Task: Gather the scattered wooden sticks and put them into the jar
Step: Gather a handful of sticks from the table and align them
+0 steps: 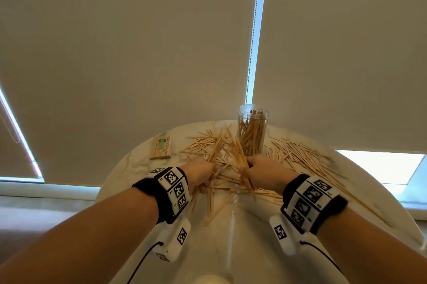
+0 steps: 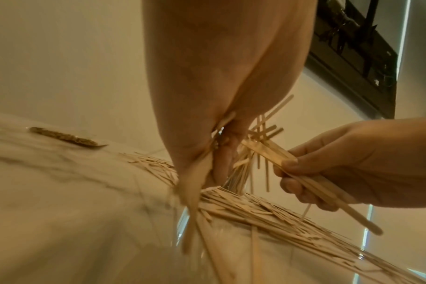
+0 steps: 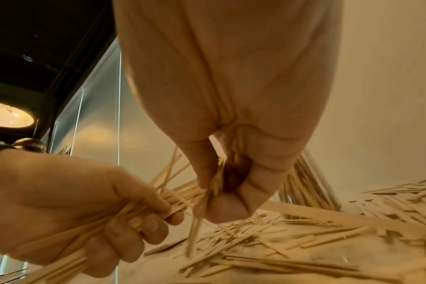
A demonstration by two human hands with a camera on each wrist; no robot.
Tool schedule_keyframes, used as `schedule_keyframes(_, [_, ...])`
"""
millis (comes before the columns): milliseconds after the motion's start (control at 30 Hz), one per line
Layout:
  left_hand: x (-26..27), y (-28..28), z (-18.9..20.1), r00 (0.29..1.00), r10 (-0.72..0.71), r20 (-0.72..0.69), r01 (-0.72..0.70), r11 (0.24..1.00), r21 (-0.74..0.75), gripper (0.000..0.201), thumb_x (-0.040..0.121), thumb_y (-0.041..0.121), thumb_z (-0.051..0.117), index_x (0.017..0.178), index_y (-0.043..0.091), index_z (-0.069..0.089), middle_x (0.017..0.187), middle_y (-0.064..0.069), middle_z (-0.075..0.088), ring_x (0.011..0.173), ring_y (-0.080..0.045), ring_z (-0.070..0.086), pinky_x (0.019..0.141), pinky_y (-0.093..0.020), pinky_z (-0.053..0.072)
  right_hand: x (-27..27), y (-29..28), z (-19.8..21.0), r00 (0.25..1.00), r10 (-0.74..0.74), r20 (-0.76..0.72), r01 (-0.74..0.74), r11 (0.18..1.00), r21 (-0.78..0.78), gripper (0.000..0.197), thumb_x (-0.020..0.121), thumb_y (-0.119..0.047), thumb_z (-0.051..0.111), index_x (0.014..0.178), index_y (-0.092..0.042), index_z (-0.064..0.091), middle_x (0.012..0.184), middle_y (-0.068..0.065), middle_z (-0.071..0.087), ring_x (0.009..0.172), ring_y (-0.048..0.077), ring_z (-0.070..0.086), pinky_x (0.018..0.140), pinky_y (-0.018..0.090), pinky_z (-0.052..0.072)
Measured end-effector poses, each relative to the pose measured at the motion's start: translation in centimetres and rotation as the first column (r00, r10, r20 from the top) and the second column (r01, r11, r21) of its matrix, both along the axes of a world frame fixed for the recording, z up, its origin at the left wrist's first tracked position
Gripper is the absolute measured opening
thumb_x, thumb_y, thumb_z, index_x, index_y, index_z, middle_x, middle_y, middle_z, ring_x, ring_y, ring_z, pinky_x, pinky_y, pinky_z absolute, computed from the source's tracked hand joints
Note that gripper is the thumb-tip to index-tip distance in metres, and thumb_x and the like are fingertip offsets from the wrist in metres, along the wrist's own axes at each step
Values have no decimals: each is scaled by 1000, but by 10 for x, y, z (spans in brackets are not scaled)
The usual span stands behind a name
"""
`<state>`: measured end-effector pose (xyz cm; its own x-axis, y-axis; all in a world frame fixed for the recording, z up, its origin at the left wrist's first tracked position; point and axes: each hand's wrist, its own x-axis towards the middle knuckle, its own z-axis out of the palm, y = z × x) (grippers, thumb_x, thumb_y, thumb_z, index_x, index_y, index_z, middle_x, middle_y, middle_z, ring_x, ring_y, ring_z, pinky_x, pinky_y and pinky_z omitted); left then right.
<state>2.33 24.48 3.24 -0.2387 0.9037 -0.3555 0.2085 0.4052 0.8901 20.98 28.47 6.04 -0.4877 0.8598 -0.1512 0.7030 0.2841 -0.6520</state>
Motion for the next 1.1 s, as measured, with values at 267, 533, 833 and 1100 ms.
schedule_keyframes(267, [15, 11, -5, 991, -124, -47, 125, 992, 32, 88, 68, 87, 58, 107, 9, 72, 86, -14, 72, 65, -26, 59, 51, -26, 44, -26, -25, -6, 985, 168, -37, -163, 982, 99, 24, 99, -14, 51, 96, -4, 72, 86, 15, 75, 78, 28, 74, 74, 43, 62])
schedule_keyframes(533, [0, 15, -4, 990, 29, -137, -11, 992, 128, 35, 85, 45, 61, 89, 13, 74, 88, -9, 75, 86, -32, 71, 88, -45, 58, -14, -26, -13, 990, 140, -29, -136, 983, 123, 22, 94, -35, 67, 110, -20, 65, 97, 0, 71, 89, 16, 69, 83, 31, 58])
schedule_keyframes(833, [4, -6, -1, 969, -240, 61, 219, 946, 238, 19, 97, 34, 62, 109, 19, 66, 76, -2, 57, 66, -12, 50, 54, -25, 38, -11, 21, -9, 978, -10, 206, -68, 927, 368, 72, 86, -34, 75, 148, -18, 42, 136, 9, 48, 118, 26, 53, 98, 35, 48])
schedule_keyframes(1100, [-4, 2, 1, 996, -52, 78, 26, 951, 307, 24, 96, 45, 61, 106, 25, 68, 81, 2, 66, 74, -13, 59, 69, -28, 49, -22, 6, -8, 968, 142, 204, -212, 902, 376, 25, 101, -31, 55, 105, -14, 72, 96, 3, 61, 89, 18, 59, 79, 31, 49])
